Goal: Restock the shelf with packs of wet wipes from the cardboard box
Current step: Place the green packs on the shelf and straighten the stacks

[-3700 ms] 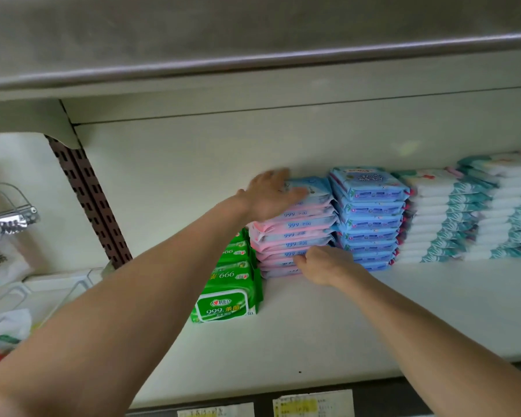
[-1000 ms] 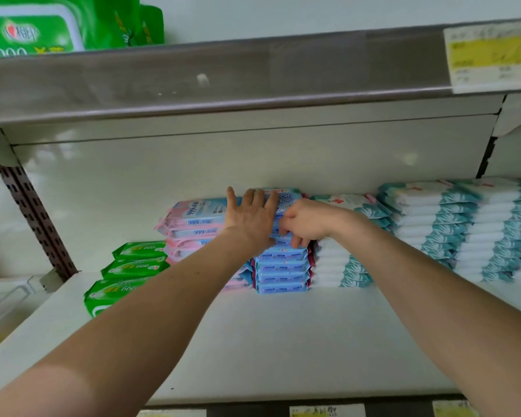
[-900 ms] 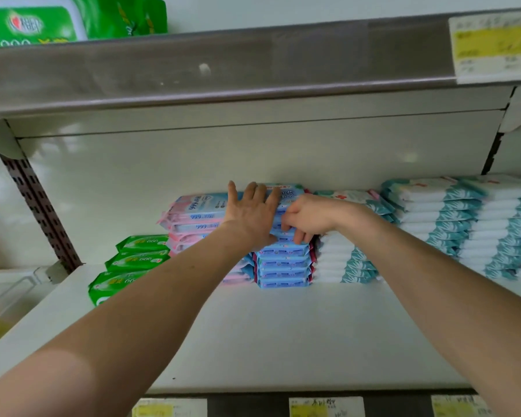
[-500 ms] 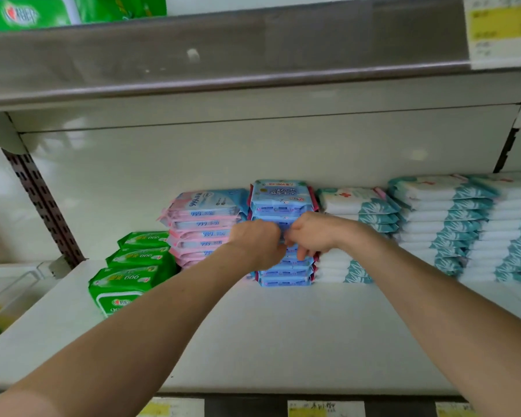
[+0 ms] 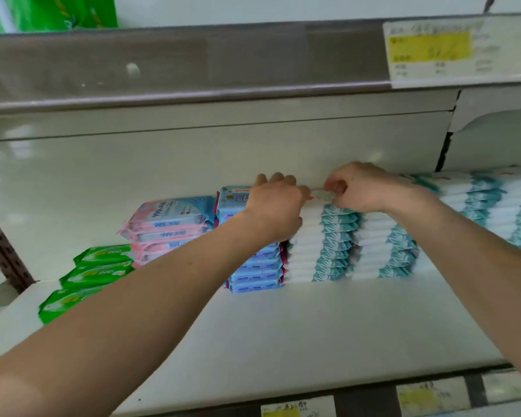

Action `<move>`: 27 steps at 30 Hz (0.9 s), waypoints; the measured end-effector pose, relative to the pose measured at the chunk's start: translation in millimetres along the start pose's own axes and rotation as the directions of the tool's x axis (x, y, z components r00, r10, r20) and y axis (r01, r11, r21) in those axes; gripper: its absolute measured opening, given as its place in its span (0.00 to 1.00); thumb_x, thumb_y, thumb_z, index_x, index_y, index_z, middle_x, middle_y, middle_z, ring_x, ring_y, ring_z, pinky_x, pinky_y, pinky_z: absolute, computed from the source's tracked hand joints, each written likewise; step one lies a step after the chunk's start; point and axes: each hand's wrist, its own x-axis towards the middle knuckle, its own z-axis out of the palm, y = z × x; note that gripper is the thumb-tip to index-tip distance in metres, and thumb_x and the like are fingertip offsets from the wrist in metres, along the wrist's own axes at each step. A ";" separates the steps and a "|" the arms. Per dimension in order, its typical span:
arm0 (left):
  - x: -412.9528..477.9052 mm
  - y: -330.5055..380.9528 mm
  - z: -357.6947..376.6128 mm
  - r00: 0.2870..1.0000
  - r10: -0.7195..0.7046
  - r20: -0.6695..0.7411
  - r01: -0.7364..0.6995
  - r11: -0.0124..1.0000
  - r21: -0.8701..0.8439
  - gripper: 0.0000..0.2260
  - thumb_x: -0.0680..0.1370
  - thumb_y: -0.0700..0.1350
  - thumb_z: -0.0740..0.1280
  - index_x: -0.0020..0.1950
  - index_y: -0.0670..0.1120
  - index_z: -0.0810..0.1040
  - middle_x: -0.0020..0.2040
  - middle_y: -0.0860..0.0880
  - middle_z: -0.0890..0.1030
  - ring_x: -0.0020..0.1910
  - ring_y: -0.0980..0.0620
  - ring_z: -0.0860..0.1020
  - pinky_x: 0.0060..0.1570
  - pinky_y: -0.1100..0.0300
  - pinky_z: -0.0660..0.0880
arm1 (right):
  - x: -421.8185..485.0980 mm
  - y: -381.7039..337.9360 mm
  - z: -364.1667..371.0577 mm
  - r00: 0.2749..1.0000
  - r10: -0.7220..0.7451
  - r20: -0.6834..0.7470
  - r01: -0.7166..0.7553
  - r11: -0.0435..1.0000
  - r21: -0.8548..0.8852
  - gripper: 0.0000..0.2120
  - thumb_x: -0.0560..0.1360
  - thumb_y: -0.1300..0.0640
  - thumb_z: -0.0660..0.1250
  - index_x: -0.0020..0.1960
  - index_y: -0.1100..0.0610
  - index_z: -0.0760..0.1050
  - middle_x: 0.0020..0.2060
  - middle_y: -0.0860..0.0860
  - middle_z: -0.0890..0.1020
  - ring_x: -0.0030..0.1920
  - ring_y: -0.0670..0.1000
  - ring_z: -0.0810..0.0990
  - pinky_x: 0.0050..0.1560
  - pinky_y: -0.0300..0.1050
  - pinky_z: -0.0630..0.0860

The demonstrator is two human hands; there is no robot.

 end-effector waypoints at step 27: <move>61.2 40.7 44.4 0.953 -0.086 0.290 0.105 0.993 -0.051 0.39 0.76 0.57 0.67 0.78 0.54 0.47 0.78 0.49 0.54 0.75 0.45 0.56 0.70 0.42 0.57 | -19.1 34.2 136.5 0.869 -0.208 0.449 0.216 0.976 0.035 0.13 0.76 0.57 0.53 0.35 0.56 0.69 0.39 0.56 0.82 0.37 0.54 0.78 0.41 0.42 0.72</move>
